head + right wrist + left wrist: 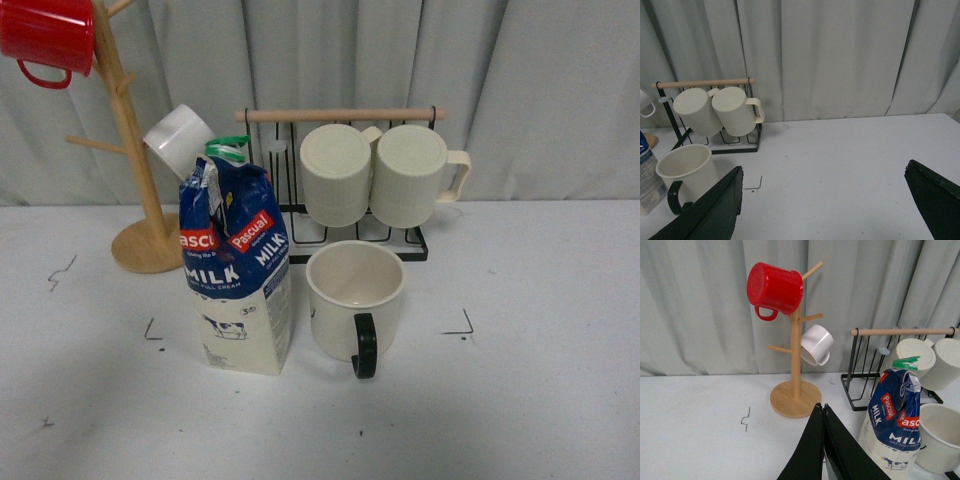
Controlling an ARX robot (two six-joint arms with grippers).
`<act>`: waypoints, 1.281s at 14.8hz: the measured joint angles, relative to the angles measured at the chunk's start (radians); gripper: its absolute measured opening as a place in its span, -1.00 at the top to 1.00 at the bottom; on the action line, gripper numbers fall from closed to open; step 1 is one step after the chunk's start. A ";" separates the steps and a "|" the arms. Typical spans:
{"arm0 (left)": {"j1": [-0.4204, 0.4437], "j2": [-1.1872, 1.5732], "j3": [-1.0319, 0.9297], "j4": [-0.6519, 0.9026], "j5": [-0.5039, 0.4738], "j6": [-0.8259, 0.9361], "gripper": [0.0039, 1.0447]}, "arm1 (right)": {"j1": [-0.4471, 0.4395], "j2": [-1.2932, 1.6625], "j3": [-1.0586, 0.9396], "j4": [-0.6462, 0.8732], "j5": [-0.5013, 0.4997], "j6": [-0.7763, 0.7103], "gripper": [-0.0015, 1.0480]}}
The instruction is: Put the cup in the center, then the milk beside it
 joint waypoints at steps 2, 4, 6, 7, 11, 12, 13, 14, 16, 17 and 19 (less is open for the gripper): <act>0.029 -0.068 -0.031 -0.028 0.021 0.000 0.97 | 0.000 0.000 0.000 0.000 0.000 0.000 -0.87; 0.128 -0.137 -0.066 -0.073 0.109 0.001 0.97 | 0.000 0.000 0.000 0.000 0.000 0.000 -0.87; 0.122 -0.199 -0.083 -0.110 0.124 0.001 0.97 | 0.000 0.000 0.000 0.000 0.000 0.000 -0.87; 0.122 -0.230 -0.092 -0.132 0.123 0.001 0.97 | 0.000 0.000 0.000 0.000 0.000 0.000 -0.87; 0.123 -0.318 -0.132 -0.175 0.123 0.001 0.97 | 0.000 0.000 0.000 0.000 0.000 0.000 -0.87; 0.123 -0.398 -0.132 -0.240 0.123 0.001 0.97 | 0.000 0.000 0.000 0.000 0.000 0.000 -0.87; 0.123 -0.420 -0.132 -0.269 0.123 0.001 0.97 | 0.000 0.000 0.000 0.000 0.000 0.000 -0.87; 0.123 -0.441 -0.132 -0.291 0.123 0.001 0.97 | 0.000 0.000 0.000 0.000 0.000 0.000 -0.87; 0.123 -0.488 -0.132 -0.334 0.123 0.001 0.97 | 0.000 0.000 0.000 0.000 0.000 0.000 -0.87; 0.123 -0.502 -0.132 -0.352 0.123 0.002 0.97 | 0.000 0.000 0.000 0.000 0.000 0.000 -0.87; 0.123 -0.623 -0.131 -0.528 0.126 0.002 0.97 | 0.000 0.000 0.000 0.000 0.000 0.000 -0.87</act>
